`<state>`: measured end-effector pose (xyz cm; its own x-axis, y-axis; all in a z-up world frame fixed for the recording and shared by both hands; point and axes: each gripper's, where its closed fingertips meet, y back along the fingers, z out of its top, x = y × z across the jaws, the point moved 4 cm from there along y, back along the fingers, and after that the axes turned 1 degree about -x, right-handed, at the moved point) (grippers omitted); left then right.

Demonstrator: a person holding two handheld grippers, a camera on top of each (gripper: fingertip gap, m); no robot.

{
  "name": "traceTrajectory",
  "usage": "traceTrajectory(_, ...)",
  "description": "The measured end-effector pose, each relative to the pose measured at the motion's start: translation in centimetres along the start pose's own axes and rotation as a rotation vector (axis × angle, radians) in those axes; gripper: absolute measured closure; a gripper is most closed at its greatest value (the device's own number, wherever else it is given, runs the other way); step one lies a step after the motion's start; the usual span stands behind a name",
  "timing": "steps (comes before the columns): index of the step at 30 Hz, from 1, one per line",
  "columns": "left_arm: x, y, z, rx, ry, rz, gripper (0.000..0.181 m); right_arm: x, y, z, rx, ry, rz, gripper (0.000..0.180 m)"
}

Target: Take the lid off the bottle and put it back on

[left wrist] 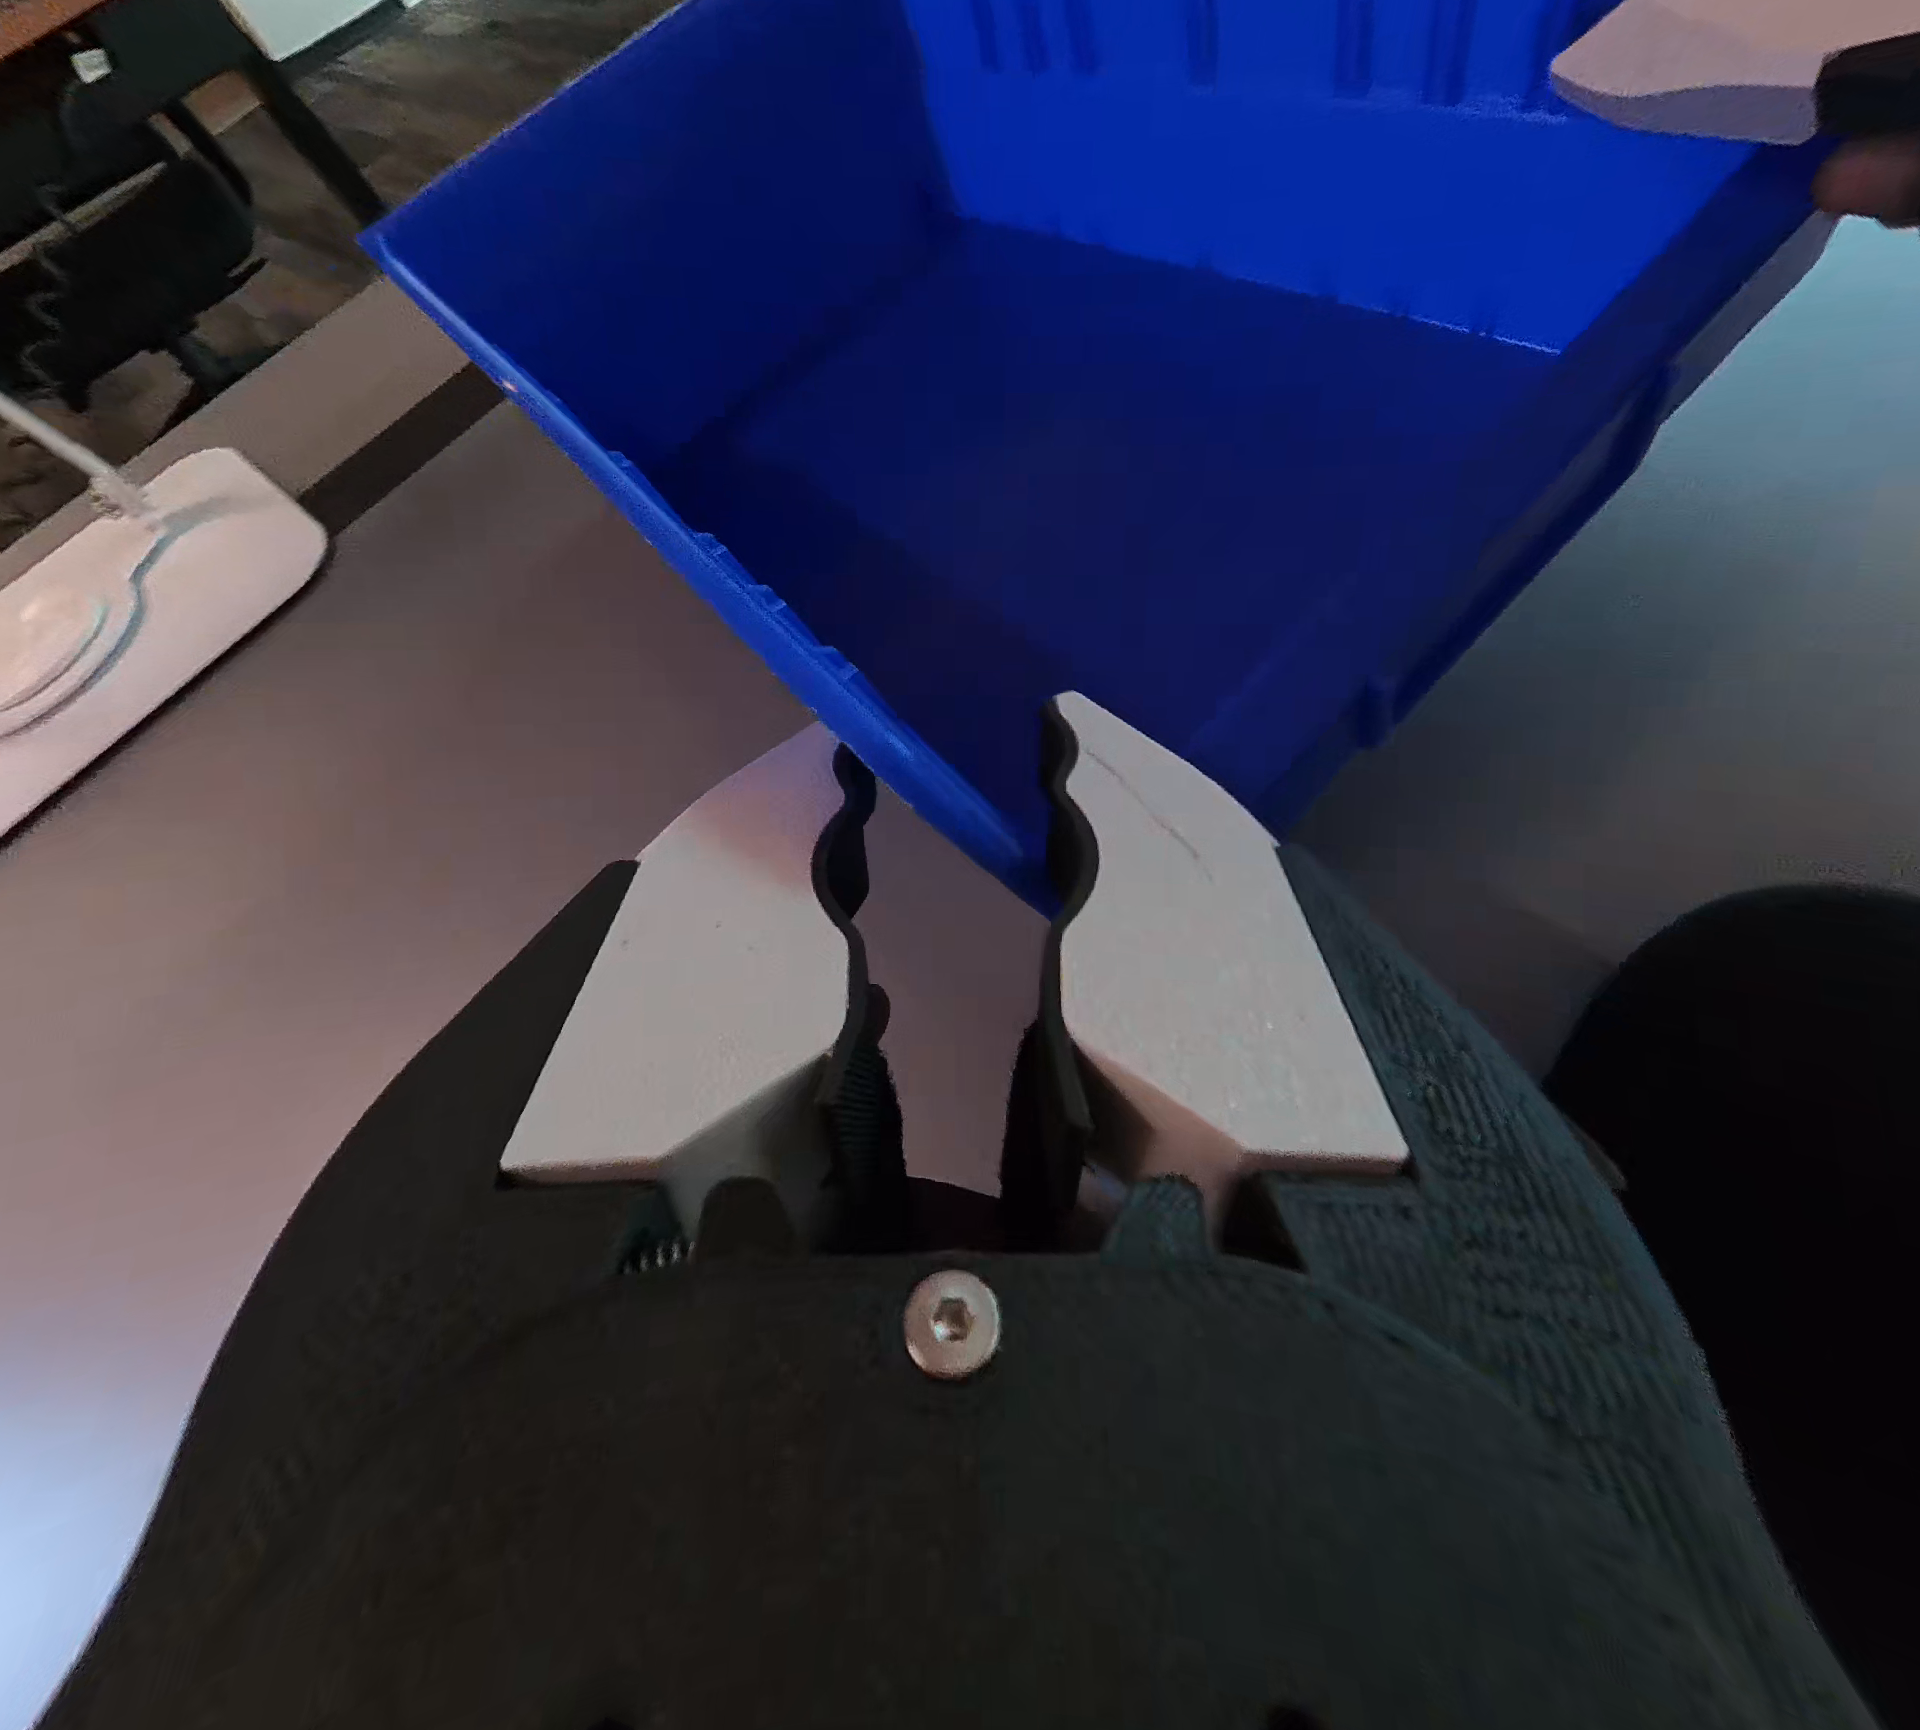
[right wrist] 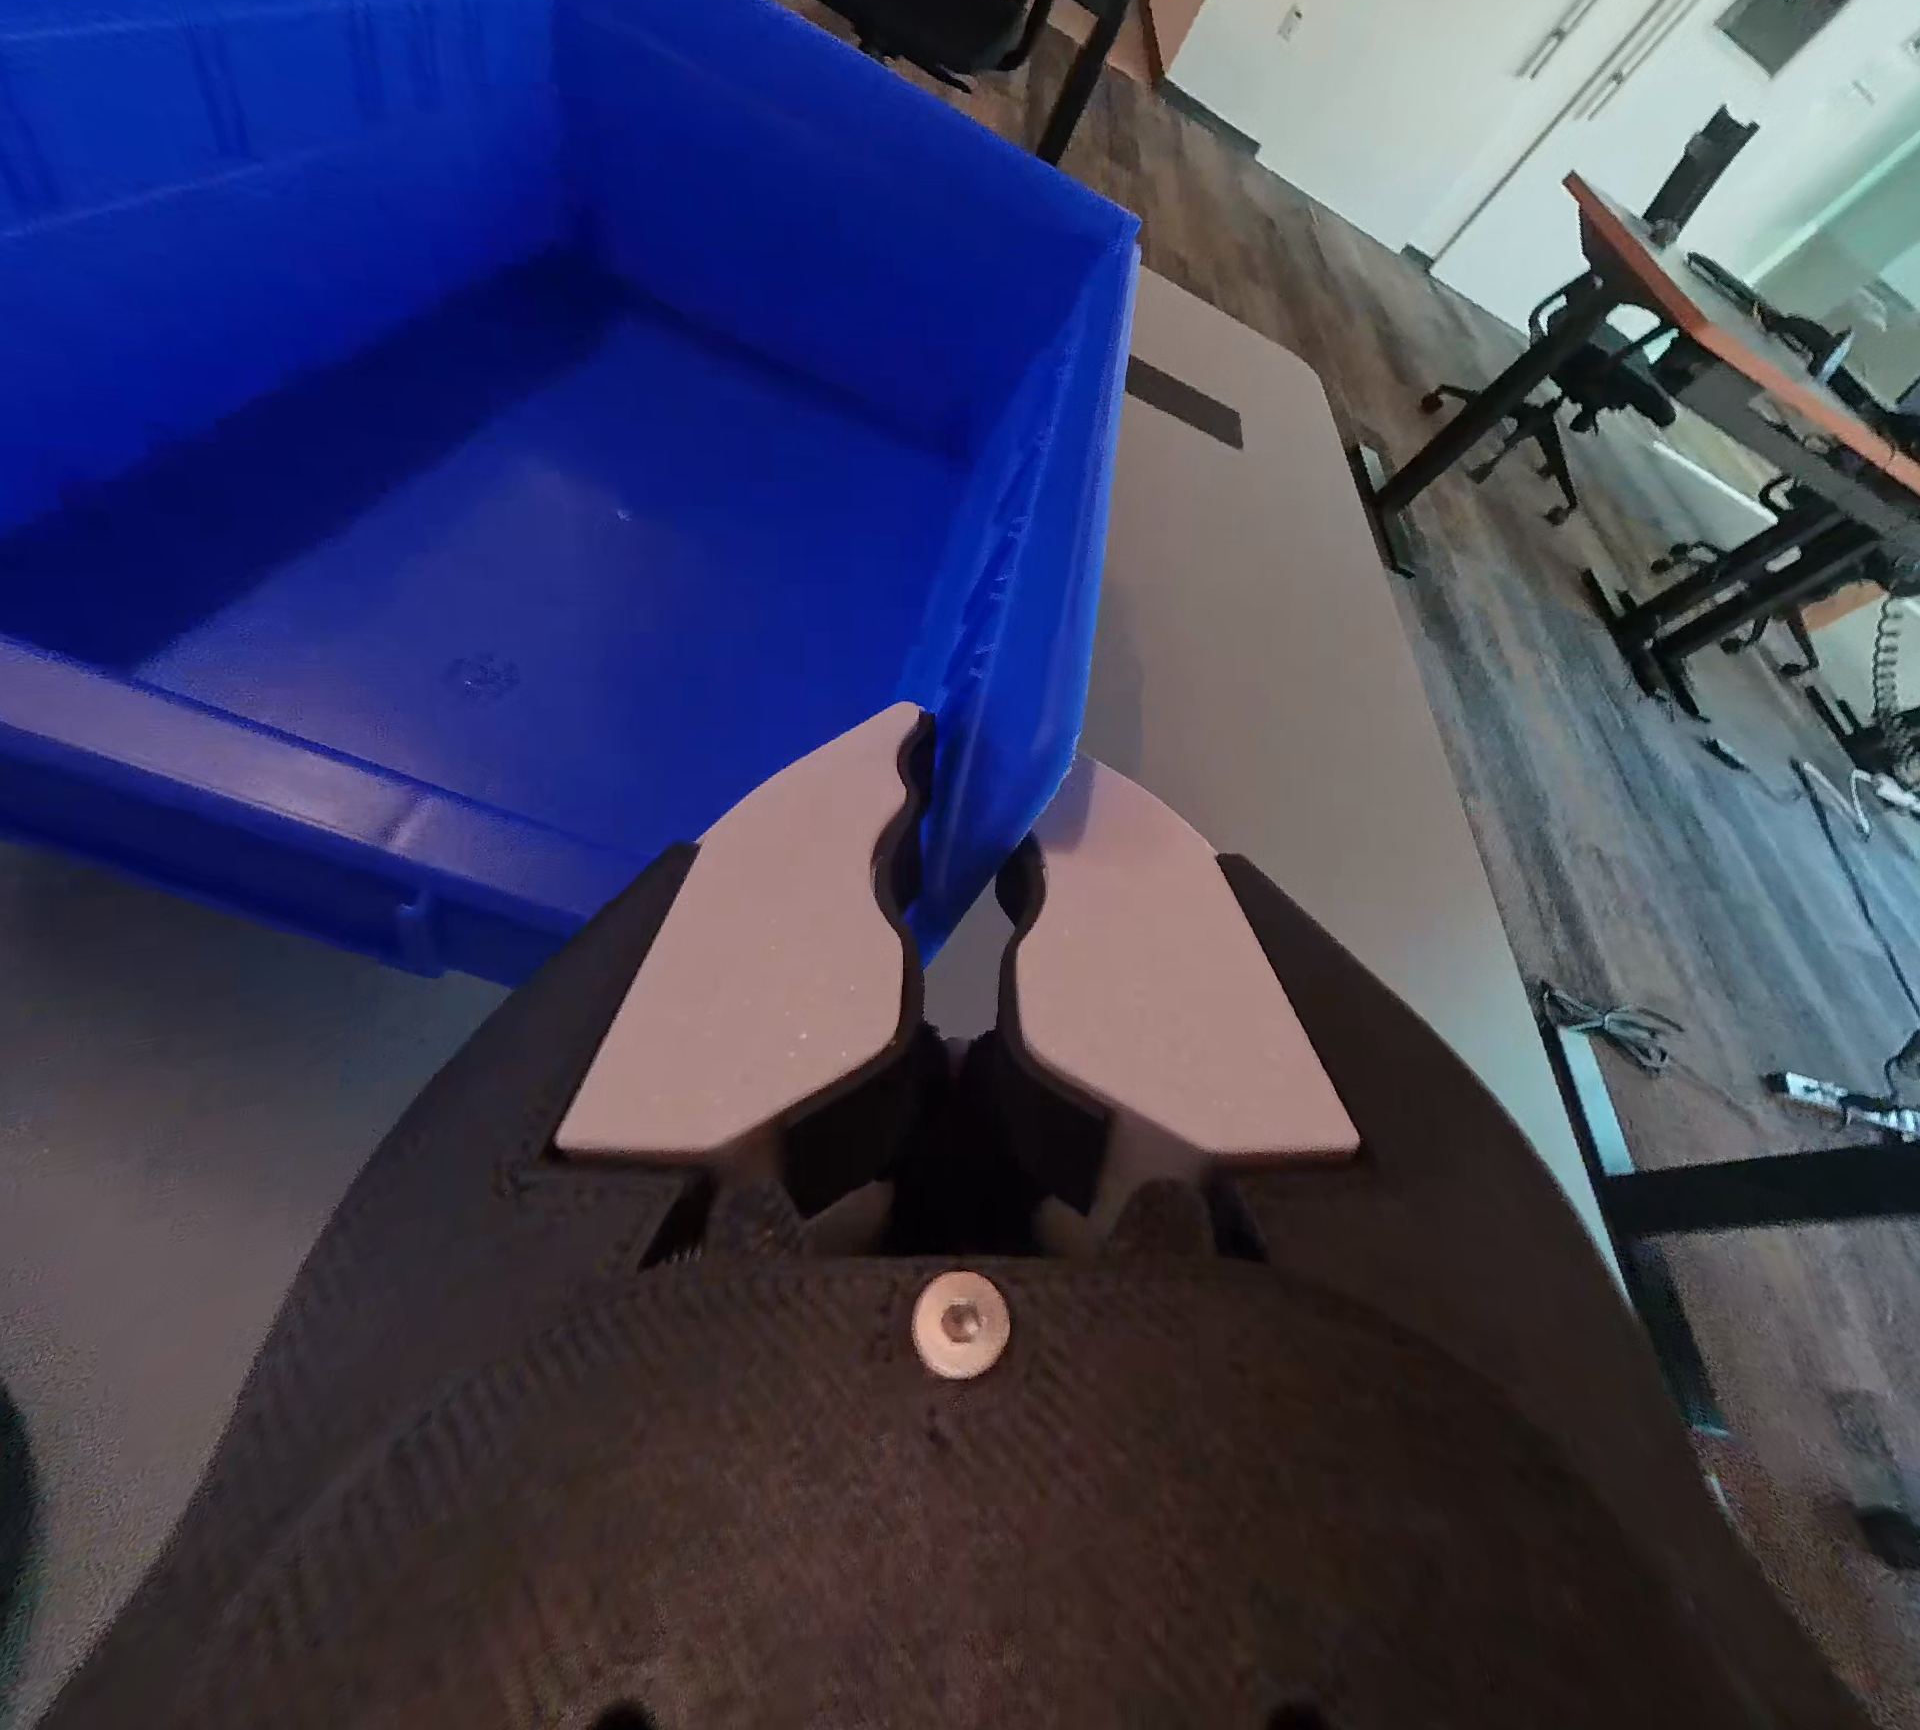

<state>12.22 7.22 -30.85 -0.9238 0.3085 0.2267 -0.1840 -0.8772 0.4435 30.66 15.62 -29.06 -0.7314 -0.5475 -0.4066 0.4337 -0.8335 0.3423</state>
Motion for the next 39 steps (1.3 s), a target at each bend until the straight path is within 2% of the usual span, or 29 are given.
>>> traceTrajectory(6, -2.8, -2.1, -0.2, -0.062, 0.013, -0.177, 0.138, -2.1, -0.9, -4.4, 0.076, -0.174, 0.029, 0.171)
traceTrajectory(7, -3.1, -2.0, -0.2, -0.082, 0.014, -0.211, 0.135, -2.3, -1.0, -4.5, 0.034, -0.214, 0.048, 0.172)
traceTrajectory(10, -4.0, -0.5, -0.2, -0.133, 0.082, -0.46, 0.092, -3.2, -0.6, -4.9, 0.004, -0.307, 0.07, 0.171)
traceTrajectory(12, -2.6, 1.5, 0.4, -0.195, 0.184, -0.521, 0.078, -4.3, 0.0, -4.5, -0.016, -0.31, 0.014, 0.143)
traceTrajectory(14, -0.1, 4.8, 1.5, -0.298, 0.251, -0.508, 0.074, -5.4, 1.0, -3.5, -0.032, -0.265, -0.062, 0.113)
traceTrajectory(15, 1.4, 6.9, 1.8, -0.355, 0.263, -0.471, 0.073, -5.7, 1.6, -2.6, -0.043, -0.23, -0.091, 0.102)
traceTrajectory(17, 5.0, 11.3, 1.6, -0.467, 0.264, -0.312, 0.073, -5.4, 2.7, -0.2, -0.093, -0.196, -0.105, 0.092)
traceTrajectory(21, 12.9, 20.3, -2.2, -0.563, 0.235, 0.241, 0.084, -0.6, 4.4, 6.1, -0.279, -0.223, 0.1, 0.092)
traceTrajectory(23, 16.2, 23.9, -5.6, -0.507, 0.202, 0.525, 0.089, 3.2, 4.5, 8.3, -0.305, -0.245, 0.257, 0.091)
traceTrajectory(26, 19.5, 25.4, -9.8, -0.292, 0.108, 0.754, 0.092, 9.7, 3.5, 9.5, -0.24, -0.187, 0.494, 0.088)
traceTrajectory(28, 20.9, 24.9, -12.3, -0.128, 0.131, 0.808, 0.092, 12.3, 1.8, 8.7, -0.142, -0.109, 0.474, 0.089)
traceTrajectory(31, 21.7, 22.8, -15.3, -0.062, 0.284, 0.731, 0.1, 14.9, 0.3, 7.6, -0.077, -0.102, 0.473, 0.098)
traceTrajectory(32, 21.9, 22.2, -16.2, -0.022, 0.314, 0.708, 0.111, 15.5, -0.2, 7.4, -0.068, -0.122, 0.464, 0.104)
traceTrajectory(33, 22.0, 21.9, -16.7, 0.01, 0.325, 0.695, 0.129, 15.6, -0.8, 7.0, -0.048, -0.118, 0.416, 0.109)
traceTrajectory(34, 22.0, 21.8, -16.6, 0.016, 0.316, 0.681, 0.14, 15.4, -1.3, 6.5, -0.025, -0.077, 0.354, 0.12)
traceTrajectory(36, 22.0, 21.8, -16.6, 0.03, 0.266, 0.681, 0.142, 14.6, -1.9, 5.4, 0.013, 0.041, 0.211, 0.153)
traceTrajectory(39, 21.5, 22.2, -16.6, 0.03, 0.191, 0.636, 0.143, 13.8, -1.9, 5.1, 0.039, 0.032, 0.146, 0.161)
